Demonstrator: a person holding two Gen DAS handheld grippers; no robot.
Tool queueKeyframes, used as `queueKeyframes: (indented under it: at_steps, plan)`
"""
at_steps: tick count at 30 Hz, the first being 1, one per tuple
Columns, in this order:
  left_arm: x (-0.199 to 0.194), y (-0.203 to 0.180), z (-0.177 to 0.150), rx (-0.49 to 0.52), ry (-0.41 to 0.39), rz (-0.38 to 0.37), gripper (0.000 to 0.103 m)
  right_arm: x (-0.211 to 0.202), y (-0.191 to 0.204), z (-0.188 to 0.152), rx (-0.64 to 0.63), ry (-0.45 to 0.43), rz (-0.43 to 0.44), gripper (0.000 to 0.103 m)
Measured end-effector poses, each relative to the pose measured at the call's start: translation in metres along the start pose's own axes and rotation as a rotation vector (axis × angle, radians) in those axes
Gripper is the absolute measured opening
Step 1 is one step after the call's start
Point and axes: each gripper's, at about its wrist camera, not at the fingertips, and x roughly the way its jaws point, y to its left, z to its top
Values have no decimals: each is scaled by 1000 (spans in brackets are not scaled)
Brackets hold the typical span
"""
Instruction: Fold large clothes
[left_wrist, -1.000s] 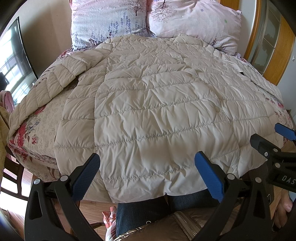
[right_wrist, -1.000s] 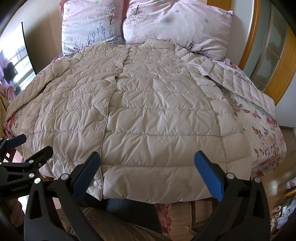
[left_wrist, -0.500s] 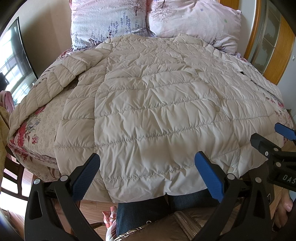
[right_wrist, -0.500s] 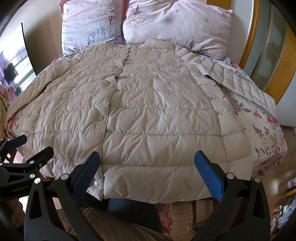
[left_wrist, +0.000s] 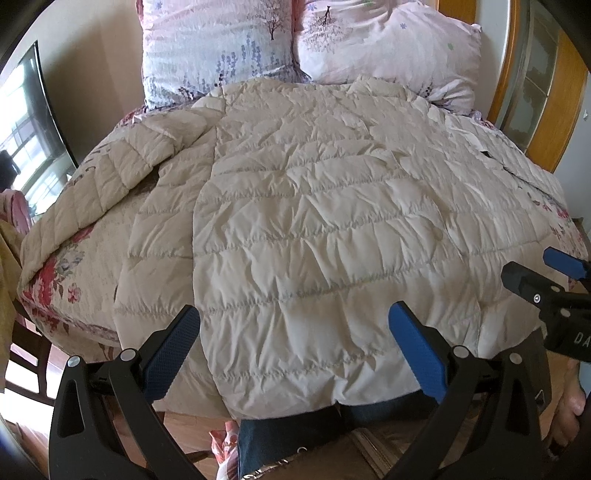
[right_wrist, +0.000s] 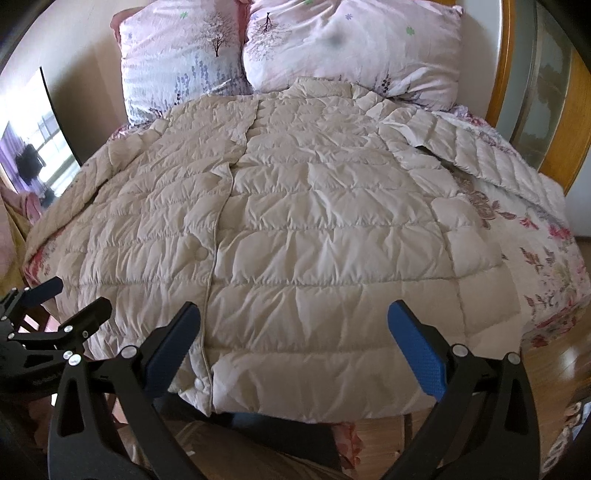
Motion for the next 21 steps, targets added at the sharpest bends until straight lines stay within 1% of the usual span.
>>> queueKeyframes:
  at_steps: [4, 10, 13, 15, 19, 20, 21]
  plan:
    - [2, 2, 7, 6, -14, 16, 102, 3, -12, 9, 45, -24, 49, 101]
    - [7, 10, 25, 0, -50, 68, 102, 0, -41, 32, 125, -119, 79, 101]
    - [12, 15, 36, -2, -64, 98, 102, 1, -75, 49, 218, -140, 79, 101]
    - [16, 21, 45, -4, -69, 125, 102, 2, -104, 59, 301, -152, 57, 101]
    - [25, 31, 60, -9, -71, 154, 102, 7, -172, 71, 508, -178, 34, 101]
    - [26, 33, 62, -14, -74, 156, 102, 9, -191, 73, 571, -187, 31, 99]
    - [28, 36, 66, -21, -75, 156, 102, 13, -210, 73, 625, -192, 30, 94]
